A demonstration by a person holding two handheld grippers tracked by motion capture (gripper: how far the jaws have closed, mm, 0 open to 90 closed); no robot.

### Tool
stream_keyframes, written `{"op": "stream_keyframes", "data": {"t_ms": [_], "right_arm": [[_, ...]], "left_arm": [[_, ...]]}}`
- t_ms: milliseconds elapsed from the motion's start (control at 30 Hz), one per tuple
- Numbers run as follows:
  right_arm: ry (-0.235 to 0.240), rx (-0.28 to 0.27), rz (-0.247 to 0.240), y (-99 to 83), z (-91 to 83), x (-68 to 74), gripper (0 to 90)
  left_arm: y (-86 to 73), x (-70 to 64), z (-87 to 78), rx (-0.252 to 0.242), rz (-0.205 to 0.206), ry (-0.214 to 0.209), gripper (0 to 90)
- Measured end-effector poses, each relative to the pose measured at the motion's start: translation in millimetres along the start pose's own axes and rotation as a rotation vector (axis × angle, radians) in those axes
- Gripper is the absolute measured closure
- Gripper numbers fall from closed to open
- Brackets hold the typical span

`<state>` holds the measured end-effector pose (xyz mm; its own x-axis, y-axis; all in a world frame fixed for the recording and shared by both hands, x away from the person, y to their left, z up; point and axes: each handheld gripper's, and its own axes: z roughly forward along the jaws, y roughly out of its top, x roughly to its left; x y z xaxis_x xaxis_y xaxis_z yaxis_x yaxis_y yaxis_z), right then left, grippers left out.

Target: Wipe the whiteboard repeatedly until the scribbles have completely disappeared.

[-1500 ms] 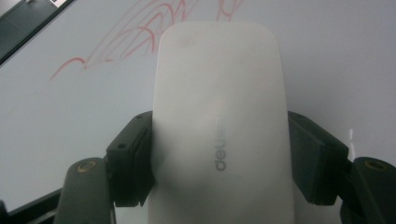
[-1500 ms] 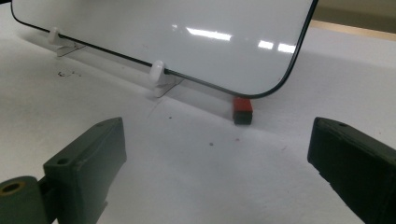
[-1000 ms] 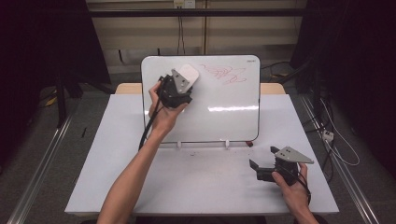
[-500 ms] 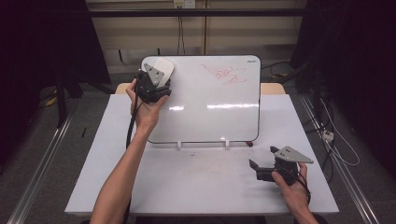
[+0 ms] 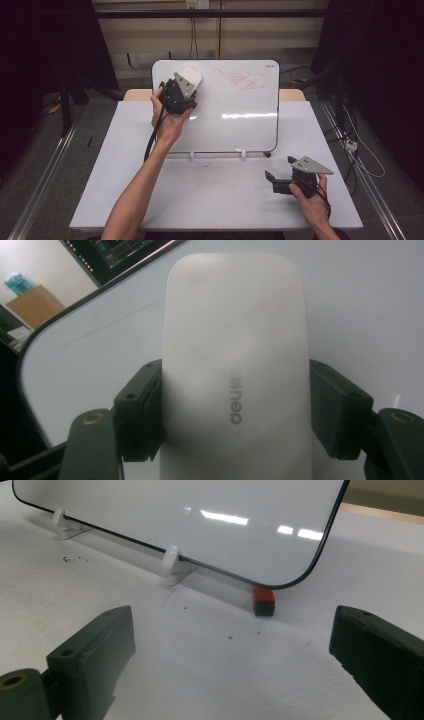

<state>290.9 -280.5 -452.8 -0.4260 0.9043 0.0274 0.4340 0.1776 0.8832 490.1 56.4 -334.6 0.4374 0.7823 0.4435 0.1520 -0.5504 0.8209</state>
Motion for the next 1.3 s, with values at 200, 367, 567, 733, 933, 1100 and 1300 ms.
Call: {"op": "stream_keyframes", "data": {"t_ms": [200, 367, 567, 733, 933, 1100, 1300], "right_arm": [[0.002, -0.004, 0.004, -0.6, -1.7, -0.8, 4.3], [0.004, -0.004, 0.003, -0.4, -1.9, -0.7, 4.3], [0.002, -0.004, 0.002, -0.6, -1.0, -1.8, 4.3], [0.003, -0.006, 0.002, -1.1, -2.7, -2.5, 4.3], [0.001, -0.006, 0.008, -1.8, -3.0, -3.6, 4.3], [0.003, -0.004, 0.005, -1.6, -2.5, -2.9, 4.3], [0.004, -0.006, -0.001, -0.7, -2.4, -1.6, 4.3]], "left_arm": [[0.5, -31.4, 1.3, -0.023, 0.089, -0.078, 31.1], [4.4, -41.9, 3.6, -0.039, 0.104, -0.089, 31.0], [19.7, -32.4, 9.7, -0.048, 0.097, -0.085, 31.0], [33.0, -23.0, 15.6, -0.067, 0.045, -0.059, 31.0], [38.0, -29.2, 19.7, -0.063, -0.011, -0.002, 31.0], [41.8, -39.5, 20.2, -0.066, 0.051, -0.025, 31.0], [42.9, -62.0, 22.9, -0.08, 0.11, -0.051, 31.0]]}}
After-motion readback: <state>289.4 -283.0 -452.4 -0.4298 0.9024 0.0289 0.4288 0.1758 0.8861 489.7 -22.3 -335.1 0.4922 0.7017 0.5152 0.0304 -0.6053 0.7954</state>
